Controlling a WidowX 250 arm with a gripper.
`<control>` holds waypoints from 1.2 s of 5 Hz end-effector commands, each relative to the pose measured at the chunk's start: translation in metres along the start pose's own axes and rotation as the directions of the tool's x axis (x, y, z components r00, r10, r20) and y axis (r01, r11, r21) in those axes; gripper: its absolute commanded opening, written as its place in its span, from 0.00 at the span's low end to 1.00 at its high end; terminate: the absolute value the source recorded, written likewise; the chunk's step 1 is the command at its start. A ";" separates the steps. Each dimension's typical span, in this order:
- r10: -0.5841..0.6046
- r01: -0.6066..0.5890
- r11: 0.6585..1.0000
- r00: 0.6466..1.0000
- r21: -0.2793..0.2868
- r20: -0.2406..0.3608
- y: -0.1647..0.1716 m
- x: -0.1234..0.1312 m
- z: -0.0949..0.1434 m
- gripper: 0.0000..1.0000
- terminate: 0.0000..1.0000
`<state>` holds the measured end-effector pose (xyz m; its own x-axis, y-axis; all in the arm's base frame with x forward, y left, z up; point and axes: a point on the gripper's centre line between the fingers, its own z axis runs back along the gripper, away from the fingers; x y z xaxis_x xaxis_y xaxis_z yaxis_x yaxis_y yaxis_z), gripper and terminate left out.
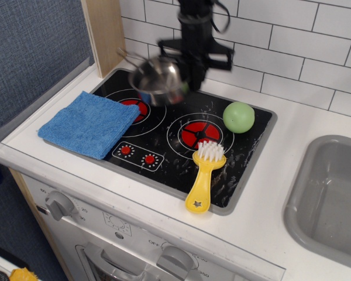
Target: Move the pot and place on blue towel
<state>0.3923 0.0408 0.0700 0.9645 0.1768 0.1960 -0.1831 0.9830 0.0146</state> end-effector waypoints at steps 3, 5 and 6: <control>0.157 -0.160 0.986 0.986 0.045 0.051 0.064 -0.050 0.037 0.00 0.00; 0.167 -0.166 0.984 0.986 0.056 -0.009 0.070 -0.063 0.020 0.00 0.00; 0.158 -0.156 0.985 0.987 0.069 -0.029 0.066 -0.066 0.014 0.00 0.00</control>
<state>0.3152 0.0967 0.0609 0.9299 0.3432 0.1320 -0.3522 0.9345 0.0520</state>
